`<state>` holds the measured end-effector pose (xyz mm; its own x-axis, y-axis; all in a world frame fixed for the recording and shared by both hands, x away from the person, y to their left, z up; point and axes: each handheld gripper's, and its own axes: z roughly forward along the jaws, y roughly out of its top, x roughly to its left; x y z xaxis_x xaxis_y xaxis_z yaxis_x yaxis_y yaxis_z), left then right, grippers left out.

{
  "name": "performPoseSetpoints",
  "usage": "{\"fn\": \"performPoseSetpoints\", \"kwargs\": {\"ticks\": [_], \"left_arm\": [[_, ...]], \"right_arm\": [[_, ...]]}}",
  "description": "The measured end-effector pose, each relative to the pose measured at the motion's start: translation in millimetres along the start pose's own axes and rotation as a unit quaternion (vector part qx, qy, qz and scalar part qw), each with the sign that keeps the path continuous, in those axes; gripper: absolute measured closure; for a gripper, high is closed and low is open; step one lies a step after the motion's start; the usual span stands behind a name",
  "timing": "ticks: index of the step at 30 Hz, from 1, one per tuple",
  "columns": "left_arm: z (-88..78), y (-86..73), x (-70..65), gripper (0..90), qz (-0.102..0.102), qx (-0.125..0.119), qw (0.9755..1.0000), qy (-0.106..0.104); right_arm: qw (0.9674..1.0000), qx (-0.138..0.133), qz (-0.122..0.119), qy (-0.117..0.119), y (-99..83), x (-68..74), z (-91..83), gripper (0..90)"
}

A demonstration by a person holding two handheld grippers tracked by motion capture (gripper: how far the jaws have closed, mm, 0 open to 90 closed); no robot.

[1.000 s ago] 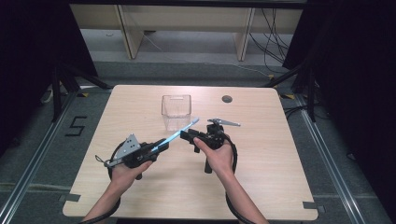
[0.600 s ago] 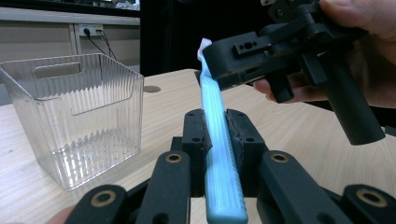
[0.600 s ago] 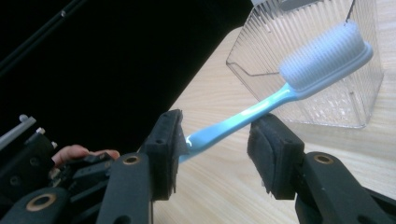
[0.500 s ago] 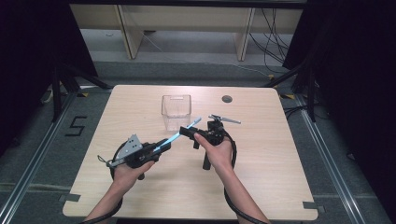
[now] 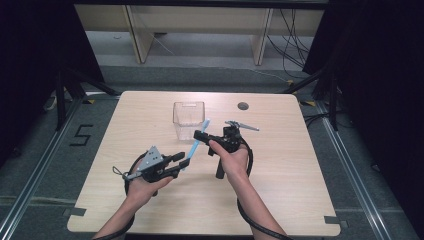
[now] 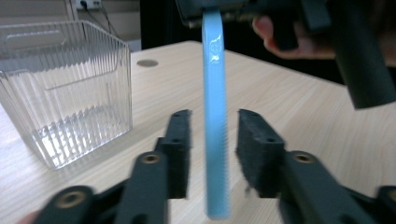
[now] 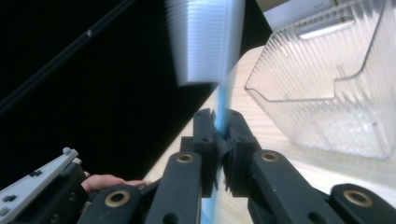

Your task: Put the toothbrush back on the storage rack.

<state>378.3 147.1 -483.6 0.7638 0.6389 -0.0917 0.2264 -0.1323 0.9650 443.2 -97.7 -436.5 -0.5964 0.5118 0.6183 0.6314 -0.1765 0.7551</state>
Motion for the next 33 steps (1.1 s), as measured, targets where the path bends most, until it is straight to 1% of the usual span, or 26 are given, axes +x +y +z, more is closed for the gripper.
{"fn": "performPoseSetpoints", "kwargs": {"ticks": [1, 3, 4, 7, 8, 9, 10, 11, 12, 13, 14, 15, 17, 18, 19, 20, 21, 23, 24, 25, 27, 28, 30, 31, 32, 33], "left_arm": [[1.3, 0.4, -1.0, 58.1, 0.009, -0.002, 1.0000, 0.002], [-0.2, 3.0, -2.3, 54.5, 0.012, 0.010, 0.9998, 0.009], [-0.6, 4.2, -2.1, 53.4, 0.014, 0.009, 0.9998, 0.009], [-0.9, 9.4, -1.4, 51.7, 0.009, 0.003, 0.9999, 0.010], [-1.4, 11.4, -1.6, 51.0, 0.007, 0.006, 0.9999, 0.013], [-0.6, 14.1, -1.3, 50.8, 0.006, 0.004, 0.9999, 0.011], [-0.4, 16.7, -1.5, 50.7, 0.008, 0.006, 0.9999, 0.013], [1.0, 19.8, -2.0, 50.4, 0.010, 0.007, 0.9998, 0.012], [1.8, 21.5, -2.2, 50.0, 0.011, 0.010, 0.9998, 0.012], [3.1, 23.5, -2.7, 49.8, 0.012, 0.010, 0.9998, 0.010], [4.4, 24.8, -3.0, 49.8, 0.014, 0.009, 0.9998, 0.010], [6.9, 26.7, -3.3, 49.8, 0.017, 0.008, 0.9998, 0.007], [9.2, 30.1, -4.4, 49.9, 0.020, 0.012, 0.9997, 0.009], [11.1, 31.3, -4.3, 50.1, 0.020, 0.009, 0.9997, 0.010], [12.3, 32.8, -4.1, 50.3, 0.020, 0.011, 0.9997, 0.013], [13.1, 33.8, -3.8, 50.7, 0.020, 0.011, 0.9996, 0.015], [15.0, 35.2, -3.4, 51.2, 0.018, 0.009, 0.9997, 0.015], [17.7, 37.2, -3.3, 52.3, 0.013, 0.007, 0.9998, 0.014], [19.1, 38.5, -3.1, 53.7, 0.009, 0.009, 0.9999, 0.012], [19.9, 39.2, -2.9, 56.7, 0.008, 0.008, 0.9999, 0.013], [21.8, 41.0, -2.8, 59.3, 0.002, 0.010, 0.9999, 0.012], [22.6, 41.6, -2.8, 60.7, 0.000, 0.009, 0.9999, 0.011], [23.7, 42.9, -2.5, 62.2, 0.000, 0.011, 0.9999, 0.013], [25.1, 43.1, -2.2, 62.4, -0.001, 0.008, 0.9999, 0.012], [25.5, 43.4, -2.3, 62.8, -0.001, 0.011, 0.9998, 0.014], [25.9, 43.4, -2.3, 62.9, -0.002, 0.010, 0.9999, 0.014]], "right_arm": [[0.9999, 0.000, -0.002, 0.010, 0.5, 0.5, 0.0, 85.8], [0.9993, 0.002, -0.036, -0.008, 2.3, 5.4, -0.1, 85.8], [0.9974, 0.004, -0.069, -0.023, 3.6, 9.4, -0.5, 85.8], [0.9933, 0.006, -0.108, -0.041, 5.7, 18.4, -1.7, 85.8], [0.9896, 0.008, -0.134, -0.050, 6.5, 21.7, -1.4, 85.8], [0.9880, 0.011, -0.145, -0.054, 6.9, 24.4, -1.7, 85.8], [0.9852, 0.016, -0.158, -0.066, 7.2, 29.4, -2.2, 85.8], [0.9808, 0.018, -0.183, -0.066, 8.1, 31.7, -1.7, 85.8], [0.9773, 0.019, -0.198, -0.073, 8.6, 36.0, -1.6, 85.8], [0.9762, 0.022, -0.202, -0.077, 8.5, 38.6, -1.3, 85.8], [0.9731, 0.019, -0.217, -0.073, 9.6, 40.4, -0.8, 85.8], [0.9746, 0.025, -0.210, -0.074, 9.2, 43.3, -1.1, 85.8], [0.9726, 0.015, -0.219, -0.077, 9.2, 45.9, -0.2, 85.8], [0.9720, 0.018, -0.223, -0.073, 9.9, 46.5, -0.1, 85.8], [0.9716, 0.016, -0.224, -0.074, 9.8, 46.6, -0.1, 85.8], [0.9725, 0.016, -0.219, -0.076, 9.1, 47.0, -0.2, 85.8], [0.9732, 0.018, -0.217, -0.076, 8.6, 47.3, -0.3, 85.8], [0.9718, 0.017, -0.223, -0.075, 7.3, 45.7, 0.4, 85.8], [0.9744, 0.022, -0.211, -0.075, 5.7, 46.2, 0.6, 85.8], [0.9731, 0.023, -0.216, -0.076, 5.0, 45.0, 1.0, 85.8], [0.9727, 0.018, -0.220, -0.072, 4.4, 44.0, 1.7, 85.8], [0.9716, 0.016, -0.224, -0.073, 4.4, 43.6, 2.0, 85.8], [0.9728, 0.015, -0.217, -0.080, 3.9, 44.9, 1.4, 85.8], [0.9722, 0.014, -0.221, -0.076, 4.4, 44.5, 1.7, 85.8], [0.9734, 0.016, -0.216, -0.077, 4.6, 45.4, 1.3, 85.8], [0.9732, 0.012, -0.216, -0.078, 5.3, 45.7, 0.8, 85.8]]}}
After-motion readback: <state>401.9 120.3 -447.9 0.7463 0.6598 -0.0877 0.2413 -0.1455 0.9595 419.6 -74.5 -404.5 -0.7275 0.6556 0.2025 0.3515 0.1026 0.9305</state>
